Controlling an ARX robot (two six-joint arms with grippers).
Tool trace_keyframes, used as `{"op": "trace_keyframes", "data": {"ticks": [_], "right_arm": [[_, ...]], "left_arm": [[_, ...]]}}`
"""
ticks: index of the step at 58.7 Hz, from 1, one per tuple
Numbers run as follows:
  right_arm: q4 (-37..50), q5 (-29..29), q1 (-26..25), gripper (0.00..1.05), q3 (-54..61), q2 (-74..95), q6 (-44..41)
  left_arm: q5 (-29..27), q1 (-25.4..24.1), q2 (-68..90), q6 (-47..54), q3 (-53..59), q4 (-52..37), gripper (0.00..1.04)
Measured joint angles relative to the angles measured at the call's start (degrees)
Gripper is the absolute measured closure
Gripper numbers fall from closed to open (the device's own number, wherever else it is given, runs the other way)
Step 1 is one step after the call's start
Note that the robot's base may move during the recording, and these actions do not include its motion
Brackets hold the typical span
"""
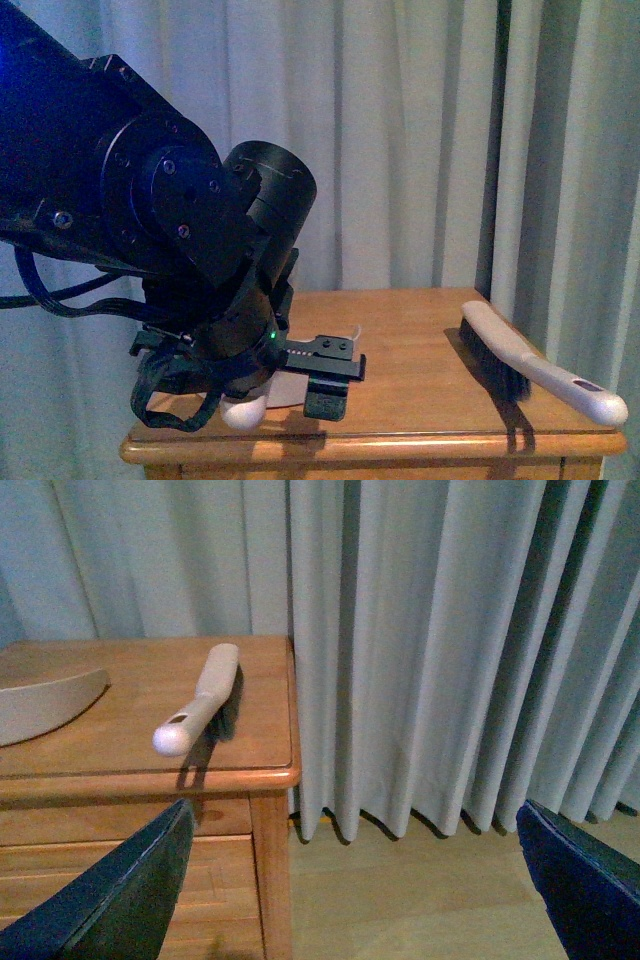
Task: Clean up trash
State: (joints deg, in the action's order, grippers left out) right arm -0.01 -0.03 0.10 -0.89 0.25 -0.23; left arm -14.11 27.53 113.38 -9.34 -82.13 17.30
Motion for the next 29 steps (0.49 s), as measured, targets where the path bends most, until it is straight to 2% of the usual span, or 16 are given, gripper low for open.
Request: {"op": "trace_keyframes", "data": {"ticks": [18, 22, 29], "right_arm": [[0.0, 0.0, 0.0, 0.07, 0.0, 0.0, 0.0], [0.0, 0.0, 0.0, 0.07, 0.0, 0.0, 0.0], [0.0, 0.0, 0.0, 0.07, 0.0, 0.0, 0.0]], "left_arm": [[-0.6, 0.0, 0.0, -0.2, 0.0, 0.0, 0.70], [0.0, -0.1, 0.0, -0.2, 0.0, 0.0, 0.76], [0.0, -0.1, 0.0, -0.2, 0.0, -0.1, 0.76]]}}
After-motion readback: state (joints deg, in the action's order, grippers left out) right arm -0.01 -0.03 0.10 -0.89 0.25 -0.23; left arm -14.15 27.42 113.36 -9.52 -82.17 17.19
